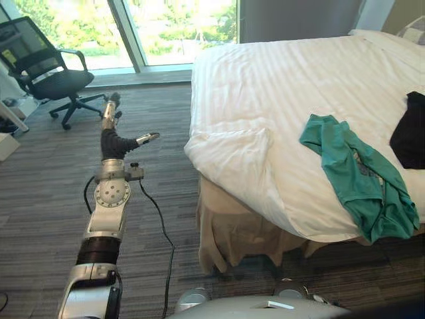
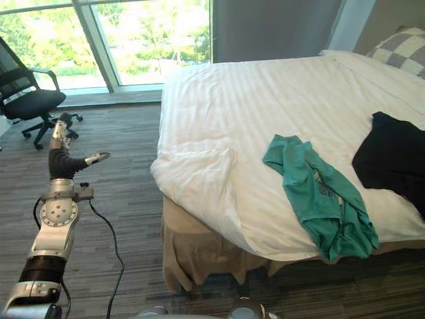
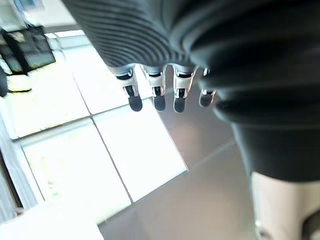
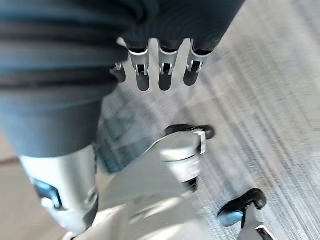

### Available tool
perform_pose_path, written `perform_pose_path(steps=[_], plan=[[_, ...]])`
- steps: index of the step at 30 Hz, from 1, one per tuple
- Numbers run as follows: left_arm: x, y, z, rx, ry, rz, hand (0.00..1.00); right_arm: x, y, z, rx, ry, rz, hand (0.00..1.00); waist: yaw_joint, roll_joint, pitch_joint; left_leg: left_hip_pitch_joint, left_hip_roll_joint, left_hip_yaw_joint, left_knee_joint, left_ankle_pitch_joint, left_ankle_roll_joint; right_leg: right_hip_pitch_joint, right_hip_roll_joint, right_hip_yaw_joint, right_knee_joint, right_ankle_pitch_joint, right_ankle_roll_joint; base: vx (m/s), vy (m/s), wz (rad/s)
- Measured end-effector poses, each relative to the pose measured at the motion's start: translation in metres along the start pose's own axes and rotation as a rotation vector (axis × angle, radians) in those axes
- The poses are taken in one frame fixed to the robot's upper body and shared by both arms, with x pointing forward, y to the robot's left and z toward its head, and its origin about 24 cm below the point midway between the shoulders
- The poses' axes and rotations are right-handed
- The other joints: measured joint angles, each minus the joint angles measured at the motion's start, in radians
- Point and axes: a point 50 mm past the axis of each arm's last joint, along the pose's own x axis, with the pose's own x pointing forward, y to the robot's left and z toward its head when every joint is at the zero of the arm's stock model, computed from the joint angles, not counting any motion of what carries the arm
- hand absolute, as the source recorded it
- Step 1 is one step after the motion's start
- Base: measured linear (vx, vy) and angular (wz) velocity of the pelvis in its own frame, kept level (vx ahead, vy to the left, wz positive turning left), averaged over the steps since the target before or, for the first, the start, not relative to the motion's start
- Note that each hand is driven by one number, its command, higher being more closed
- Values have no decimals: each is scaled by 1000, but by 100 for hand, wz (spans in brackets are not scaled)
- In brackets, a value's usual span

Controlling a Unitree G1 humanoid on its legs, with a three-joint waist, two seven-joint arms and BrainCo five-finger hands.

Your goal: Tidy the bed and pick cloth on bed and put in laundry

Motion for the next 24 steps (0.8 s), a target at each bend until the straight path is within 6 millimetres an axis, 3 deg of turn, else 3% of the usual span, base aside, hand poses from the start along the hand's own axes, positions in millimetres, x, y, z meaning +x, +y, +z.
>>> perform_pose_path(steps=[5,7,10,15,20,21,24], plan=[[-9,-52,-10,96,114,-230,0,1,4,3,-12,16,-6,0,-38,11,-7,-27,12,49,22,-23,2,-65,14,74,19,-21,13,-123,-20,-27],[-8,-57,-11,110,130,-250,0,1,8,5,-28,12,-1,0,-44,14,-8,-48,17,68,25,-22,3,-95,17,86,21,-17,18,-71,-33,-21],[10,-64,-2,151,109,-243,0,2,22,12,-35,-13,16,0,-44,7,-3,-115,48,111,71,-30,4,-166,22,98,36,-1,15,-33,-21,-18],[55,-71,44,188,-24,-191,0,1,56,50,-9,-145,95,0,-44,-21,51,-242,112,182,218,-61,1,-287,35,125,104,15,7,-20,1,-12],[90,-68,86,212,-109,-94,0,-7,85,101,45,-310,188,0,-38,-7,132,-362,152,236,301,-85,15,-400,47,143,121,41,6,-53,41,-7],[102,-64,99,220,-117,-52,0,-13,95,120,61,-373,221,0,-35,-1,157,-417,165,237,327,-90,18,-452,50,146,123,54,1,-22,36,-7],[119,-58,118,270,-117,11,0,-20,114,140,85,-430,278,0,-27,-3,197,-491,193,243,367,-89,19,-523,68,153,128,70,-12,20,-10,-10]])
